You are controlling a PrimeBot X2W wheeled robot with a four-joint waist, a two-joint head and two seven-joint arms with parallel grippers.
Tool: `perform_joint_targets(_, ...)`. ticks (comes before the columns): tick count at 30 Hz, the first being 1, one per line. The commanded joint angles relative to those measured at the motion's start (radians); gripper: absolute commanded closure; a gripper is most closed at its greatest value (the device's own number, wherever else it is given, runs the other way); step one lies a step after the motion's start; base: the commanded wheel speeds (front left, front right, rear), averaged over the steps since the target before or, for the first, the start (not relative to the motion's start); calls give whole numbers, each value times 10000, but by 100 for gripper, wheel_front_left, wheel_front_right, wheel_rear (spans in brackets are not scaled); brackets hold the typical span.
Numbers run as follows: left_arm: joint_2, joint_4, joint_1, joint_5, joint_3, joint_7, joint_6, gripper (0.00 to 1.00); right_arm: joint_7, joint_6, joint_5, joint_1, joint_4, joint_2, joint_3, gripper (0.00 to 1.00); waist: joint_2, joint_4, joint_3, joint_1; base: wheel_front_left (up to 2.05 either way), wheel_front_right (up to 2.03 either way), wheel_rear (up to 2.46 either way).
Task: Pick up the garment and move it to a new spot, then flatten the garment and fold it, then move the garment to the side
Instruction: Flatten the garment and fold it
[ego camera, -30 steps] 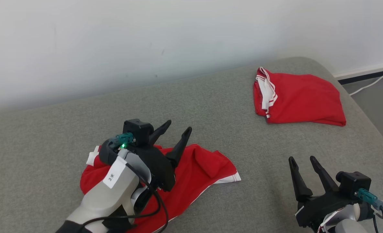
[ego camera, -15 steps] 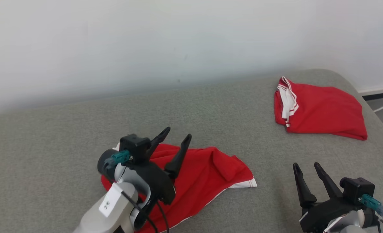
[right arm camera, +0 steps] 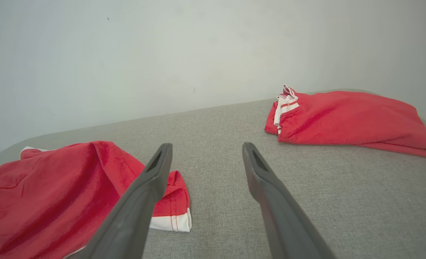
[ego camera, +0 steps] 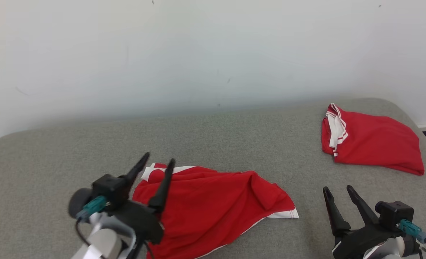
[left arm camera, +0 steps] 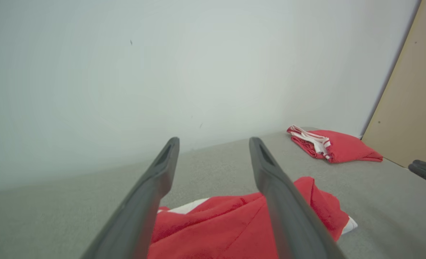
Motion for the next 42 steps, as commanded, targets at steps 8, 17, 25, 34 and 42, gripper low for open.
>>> perform_joint_targets(8,1211,-1616,1681,715,1594,-44,795,0,-61,-5,-123,234,-319,-241,84,0,0,230,-263,0,0,0,0)
perform_joint_targets(17,1910,-2519,3006,943,2915,-44,1291,0,-72,-5,-403,420,-602,-259,-141,0,0,588,-460,0,0,0,0)
perform_joint_targets(25,2480,-3090,3922,1178,3431,-44,1507,0,-47,-5,-676,494,-856,-184,-370,0,0,620,-420,0,0,0,0)
perform_joint_targets(34,2542,-3891,5187,843,4371,-44,2007,0,34,-5,-955,656,-1199,-109,-821,0,0,383,-390,0,0,0,0)
perform_joint_targets(42,2431,-3961,5761,827,4189,172,1934,0,315,-5,-1205,1063,-1597,-105,-1152,0,0,102,-308,0,0,0,0)
